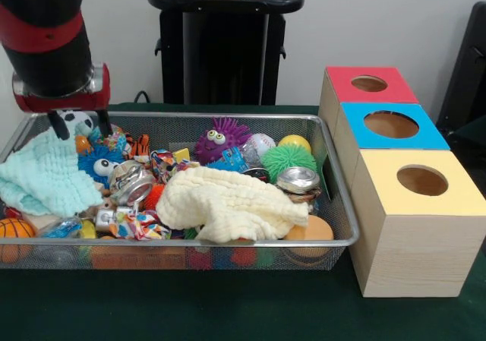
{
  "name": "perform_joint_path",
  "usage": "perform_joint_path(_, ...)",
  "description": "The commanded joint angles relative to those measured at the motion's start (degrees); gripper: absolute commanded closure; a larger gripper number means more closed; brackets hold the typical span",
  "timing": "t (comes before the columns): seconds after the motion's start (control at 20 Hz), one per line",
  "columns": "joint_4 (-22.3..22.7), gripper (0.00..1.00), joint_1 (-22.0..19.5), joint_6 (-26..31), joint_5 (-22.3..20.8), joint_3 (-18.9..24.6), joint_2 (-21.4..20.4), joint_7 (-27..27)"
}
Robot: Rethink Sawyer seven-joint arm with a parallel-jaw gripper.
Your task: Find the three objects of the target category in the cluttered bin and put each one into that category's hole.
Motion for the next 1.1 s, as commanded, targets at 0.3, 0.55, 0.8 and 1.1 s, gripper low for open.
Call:
perform_joint_path(0.3,14.84,0.0,6.42,-26.87,-13.41,-11.79,-6.46,16.31)
perform_joint_path(0.55,16.09,0.0,10.23,-28.77,-8.55,-19.45,-5.91,26.16)
perform_joint_path(0.8,20.14,0.0,13.89,-30.74,-4.5,-24.89,-7.77,30.21)
perform_joint_path(1.1,30.55,0.0,2.22,-25.02,4.35,-8.34,-10.23,-2.03)
